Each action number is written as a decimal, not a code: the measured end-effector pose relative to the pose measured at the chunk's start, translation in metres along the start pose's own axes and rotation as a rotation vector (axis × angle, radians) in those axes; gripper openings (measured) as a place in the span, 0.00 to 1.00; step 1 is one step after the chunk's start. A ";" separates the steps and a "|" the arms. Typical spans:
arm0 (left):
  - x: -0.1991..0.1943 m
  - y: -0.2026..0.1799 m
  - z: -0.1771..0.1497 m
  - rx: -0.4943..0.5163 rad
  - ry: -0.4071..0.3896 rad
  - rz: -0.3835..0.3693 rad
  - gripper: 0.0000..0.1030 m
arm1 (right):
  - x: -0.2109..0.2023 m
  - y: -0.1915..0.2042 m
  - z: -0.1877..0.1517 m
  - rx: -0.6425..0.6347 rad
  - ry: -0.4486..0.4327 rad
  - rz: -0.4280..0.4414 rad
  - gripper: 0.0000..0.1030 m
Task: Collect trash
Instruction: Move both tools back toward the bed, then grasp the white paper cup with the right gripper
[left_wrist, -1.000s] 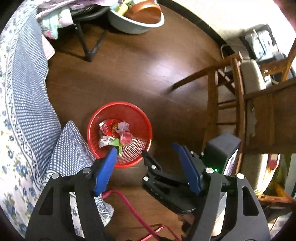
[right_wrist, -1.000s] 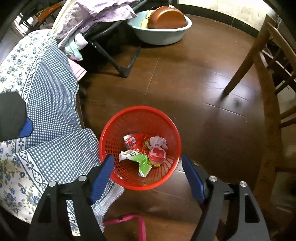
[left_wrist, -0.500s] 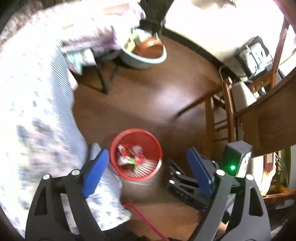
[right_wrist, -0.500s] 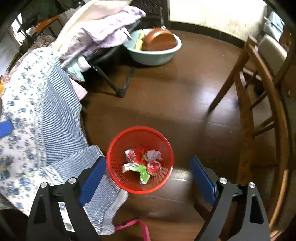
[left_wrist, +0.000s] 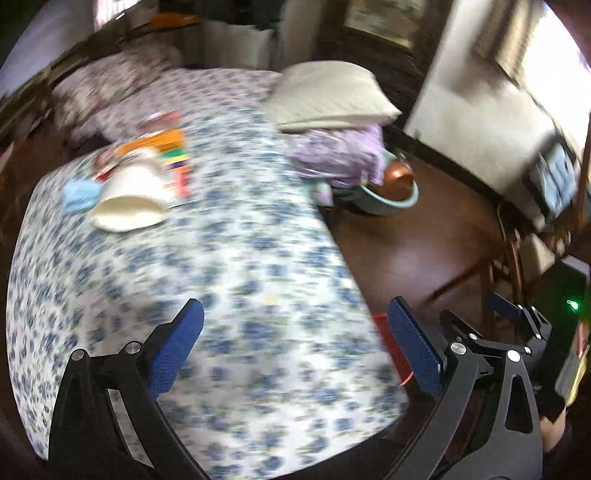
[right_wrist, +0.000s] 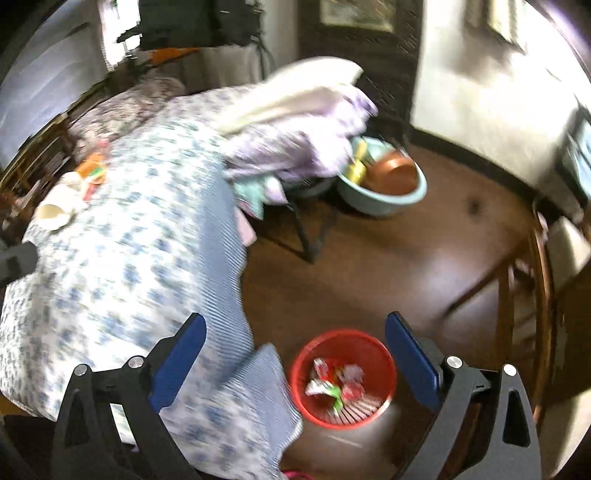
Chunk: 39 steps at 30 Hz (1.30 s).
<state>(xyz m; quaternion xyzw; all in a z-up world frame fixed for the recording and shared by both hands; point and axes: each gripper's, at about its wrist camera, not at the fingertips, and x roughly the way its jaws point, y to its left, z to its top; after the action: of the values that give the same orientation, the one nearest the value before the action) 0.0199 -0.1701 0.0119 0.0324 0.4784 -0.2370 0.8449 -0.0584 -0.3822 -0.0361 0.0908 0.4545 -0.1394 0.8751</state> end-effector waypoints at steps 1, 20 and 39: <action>-0.003 0.015 0.001 -0.040 -0.004 0.001 0.93 | -0.003 0.013 0.005 -0.022 -0.012 0.009 0.93; -0.017 0.183 0.002 -0.311 -0.063 0.260 0.93 | 0.015 0.204 0.038 -0.337 -0.068 0.147 0.94; -0.006 0.245 -0.013 -0.479 0.008 0.299 0.93 | 0.069 0.305 0.083 -0.452 -0.133 0.101 0.71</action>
<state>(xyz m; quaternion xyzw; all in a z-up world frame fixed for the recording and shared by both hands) 0.1130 0.0525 -0.0323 -0.0970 0.5142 0.0100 0.8521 0.1428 -0.1287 -0.0361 -0.0940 0.4104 0.0040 0.9070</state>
